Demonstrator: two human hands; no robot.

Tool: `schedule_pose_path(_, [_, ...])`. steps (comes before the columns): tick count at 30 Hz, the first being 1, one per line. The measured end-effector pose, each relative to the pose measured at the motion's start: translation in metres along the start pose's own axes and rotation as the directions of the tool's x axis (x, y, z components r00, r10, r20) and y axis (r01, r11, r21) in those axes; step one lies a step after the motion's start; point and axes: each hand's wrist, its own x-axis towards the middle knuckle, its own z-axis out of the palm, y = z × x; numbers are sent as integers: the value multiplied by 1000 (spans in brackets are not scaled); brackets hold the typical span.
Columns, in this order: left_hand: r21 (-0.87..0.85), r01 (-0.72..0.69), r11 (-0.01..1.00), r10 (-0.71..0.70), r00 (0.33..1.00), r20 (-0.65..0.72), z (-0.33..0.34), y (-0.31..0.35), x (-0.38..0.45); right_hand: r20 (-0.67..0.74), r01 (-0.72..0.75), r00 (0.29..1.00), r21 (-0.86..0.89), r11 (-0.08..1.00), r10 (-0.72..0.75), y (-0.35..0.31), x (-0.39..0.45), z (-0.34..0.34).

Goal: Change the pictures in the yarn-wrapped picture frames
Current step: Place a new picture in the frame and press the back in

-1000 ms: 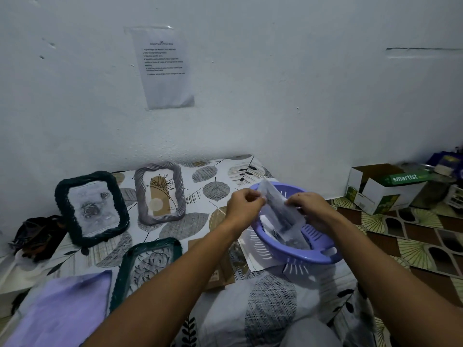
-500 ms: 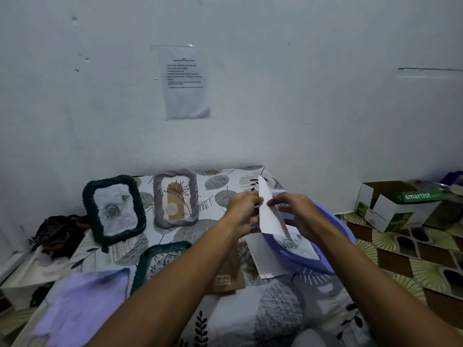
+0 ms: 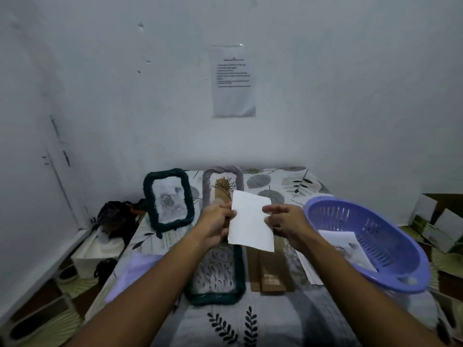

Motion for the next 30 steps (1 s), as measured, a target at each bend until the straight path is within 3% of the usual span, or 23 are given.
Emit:
schedule_pose_path(8, [431, 36, 902, 32, 988, -149, -76, -19, -4, 69, 76, 996, -305, 949, -57, 35, 10, 63])
schedule_pose_path(12, [578, 33, 815, 61, 988, -143, -99, -36, 2, 98, 46, 995, -400, 915, -7, 54, 17, 80])
schedule_pose_path(16, [861, -64, 505, 217, 975, -55, -111, -49, 8, 126, 43, 992, -475, 879, 20, 69, 20, 86])
schedule_pose_path(18, [915, -175, 363, 251, 964, 85, -115, -52, 10, 126, 36, 992, -473, 880, 27, 74, 20, 85])
schedule_pose_path(21, [939, -306, 159, 109, 950, 292, -123, -55, 13, 131, 58, 991, -511, 858, 10, 77, 20, 86])
schedule_pose_path(23, [943, -332, 29, 3, 943, 332, -128, -58, 14, 148, 92, 989, -552, 828, -11, 78, 19, 87])
schedule_pose_path(26, [931, -360, -67, -79, 932, 354, -131, -62, 16, 179, 191, 979, -681, 707, -93, 79, 17, 89])
schedule_pose_path(30, [927, -369, -66, -99, 927, 362, -133, -65, 19, 304, 357, 934, -819, 449, -189, 73, 14, 84])
